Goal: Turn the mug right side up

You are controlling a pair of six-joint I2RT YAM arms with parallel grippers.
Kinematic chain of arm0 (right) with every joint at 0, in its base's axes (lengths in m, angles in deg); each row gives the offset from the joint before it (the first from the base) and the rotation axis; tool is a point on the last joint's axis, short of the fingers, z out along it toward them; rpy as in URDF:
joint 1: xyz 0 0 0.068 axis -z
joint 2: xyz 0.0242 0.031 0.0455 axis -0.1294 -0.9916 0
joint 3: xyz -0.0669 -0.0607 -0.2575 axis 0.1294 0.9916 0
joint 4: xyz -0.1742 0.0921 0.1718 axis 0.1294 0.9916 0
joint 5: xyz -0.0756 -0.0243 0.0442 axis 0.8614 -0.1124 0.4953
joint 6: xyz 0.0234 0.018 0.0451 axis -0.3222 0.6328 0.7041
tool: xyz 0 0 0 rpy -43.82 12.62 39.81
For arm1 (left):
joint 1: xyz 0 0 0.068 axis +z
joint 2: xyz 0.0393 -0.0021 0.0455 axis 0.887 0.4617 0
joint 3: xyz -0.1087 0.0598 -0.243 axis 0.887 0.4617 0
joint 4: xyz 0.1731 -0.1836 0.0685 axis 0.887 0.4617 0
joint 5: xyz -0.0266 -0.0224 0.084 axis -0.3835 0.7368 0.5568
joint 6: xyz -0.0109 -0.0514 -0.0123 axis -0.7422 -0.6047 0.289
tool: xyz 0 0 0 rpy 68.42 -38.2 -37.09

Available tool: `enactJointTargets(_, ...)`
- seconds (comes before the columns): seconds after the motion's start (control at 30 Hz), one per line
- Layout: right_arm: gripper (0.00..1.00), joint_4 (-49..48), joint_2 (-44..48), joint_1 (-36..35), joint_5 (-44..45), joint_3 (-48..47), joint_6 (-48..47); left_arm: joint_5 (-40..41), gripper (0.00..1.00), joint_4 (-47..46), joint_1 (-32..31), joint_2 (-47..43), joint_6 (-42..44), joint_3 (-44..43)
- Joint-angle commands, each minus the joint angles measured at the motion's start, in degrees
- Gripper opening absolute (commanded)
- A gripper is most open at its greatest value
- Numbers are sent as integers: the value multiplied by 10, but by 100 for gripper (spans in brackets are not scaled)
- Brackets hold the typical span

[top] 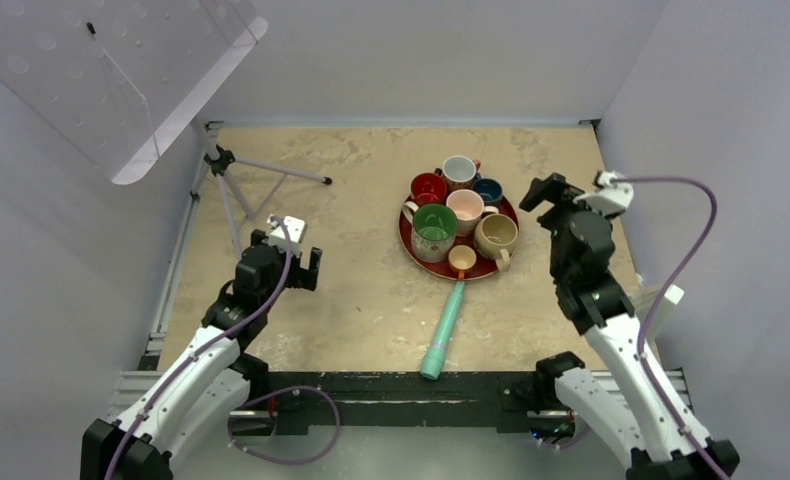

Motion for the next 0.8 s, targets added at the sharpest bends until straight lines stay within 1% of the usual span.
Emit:
enactJointTargets(0.0, 99, -192, 14, 0, 64, 100, -60, 108, 100, -138, 27, -19, -66, 20)
enactJointTargets(0.07, 99, -195, 17, 1, 83, 124, -41, 121, 100, -167, 39, -22, -50, 31)
enactJointTargets(0.1, 99, -204, 21, 1, 87, 139, -33, 118, 100, -182, 43, -23, -27, 43)
enactJointTargets(0.2, 99, -255, 27, 2, 76, 185, -43, 101, 100, -242, 49, -33, 24, 81)
enactJointTargets(0.27, 99, -274, 25, 2, 78, 201, -51, 83, 99, -218, 49, -39, 43, 91)
enactJointTargets(0.33, 99, -281, 28, 2, 80, 208, -59, 61, 94, -163, 49, -46, 50, 87)
enactJointTargets(0.4, 99, -290, 31, 3, 79, 216, -64, 62, 93, -110, 49, -55, 36, 75)
enactJointTargets(0.47, 99, -299, 32, 2, 80, 223, -68, 71, 92, -78, 49, -61, 15, 67)
enactJointTargets(0.6, 99, -312, 32, 2, 87, 232, -70, 84, 91, -60, 49, -75, 14, 68)
enactJointTargets(0.7, 99, -309, 29, 2, 86, 234, -70, 94, 87, -62, 49, -78, 12, 71)
enactJointTargets(0.77, 99, -307, 29, 3, 88, 234, -68, 97, 87, -65, 49, -79, 3, 71)
